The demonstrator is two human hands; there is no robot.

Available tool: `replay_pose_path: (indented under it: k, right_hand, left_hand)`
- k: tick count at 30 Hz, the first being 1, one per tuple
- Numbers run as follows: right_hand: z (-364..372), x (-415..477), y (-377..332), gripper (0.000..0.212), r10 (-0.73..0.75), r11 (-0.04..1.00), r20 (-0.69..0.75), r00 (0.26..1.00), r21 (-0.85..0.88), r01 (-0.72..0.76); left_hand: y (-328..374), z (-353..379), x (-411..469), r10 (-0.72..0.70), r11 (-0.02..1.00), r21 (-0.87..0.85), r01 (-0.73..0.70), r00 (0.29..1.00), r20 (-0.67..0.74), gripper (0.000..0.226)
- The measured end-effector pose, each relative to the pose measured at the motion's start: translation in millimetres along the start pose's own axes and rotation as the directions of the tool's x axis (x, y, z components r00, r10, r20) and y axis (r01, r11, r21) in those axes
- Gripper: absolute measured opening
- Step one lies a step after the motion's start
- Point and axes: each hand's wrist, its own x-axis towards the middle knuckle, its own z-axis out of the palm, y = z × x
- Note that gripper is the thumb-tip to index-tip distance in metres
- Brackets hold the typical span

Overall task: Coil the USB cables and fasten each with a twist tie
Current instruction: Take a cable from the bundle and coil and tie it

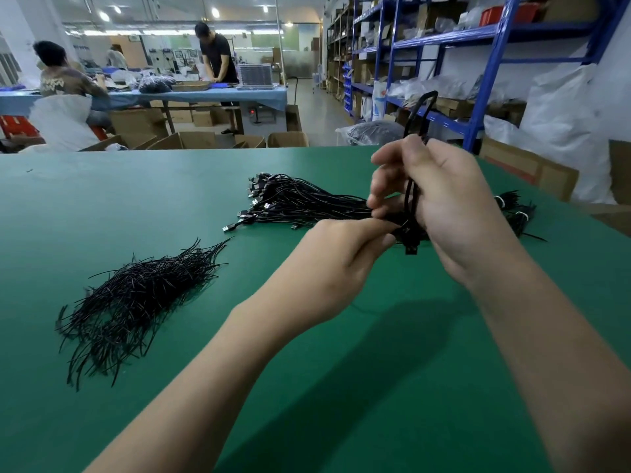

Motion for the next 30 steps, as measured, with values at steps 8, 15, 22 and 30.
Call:
replay_pose_path:
  k: [8,15,22,30]
  right_hand:
    - [-2,-3,3,0.037,0.04,0.827,0.164,0.986,-0.559,0.059]
    - [-3,-6,1,0.068,0.253,0.919,0.434,0.864,-0.387,-0.075]
    - [2,-12,-2,0.044,0.163,0.946,0.715,0.68,0.082,-0.313]
    - [22,-16,-14,0.034,-0.112,0.699,0.57,0.814,0.627,-0.343]
  left_hand:
    - [4,-44,2,0.061,0.983,0.176,-0.047,0.995,-0.077,0.02]
    - [6,-66,-2,0.082,0.983,0.175,-0.051,0.981,-0.177,0.024]
    - [-1,-66,-3,0.063,0.993,-0.084,-0.087,0.965,-0.255,0.036]
    - [-1,-5,4,-0.182,0.77,-0.637,-0.029,0.947,-0.264,0.032]
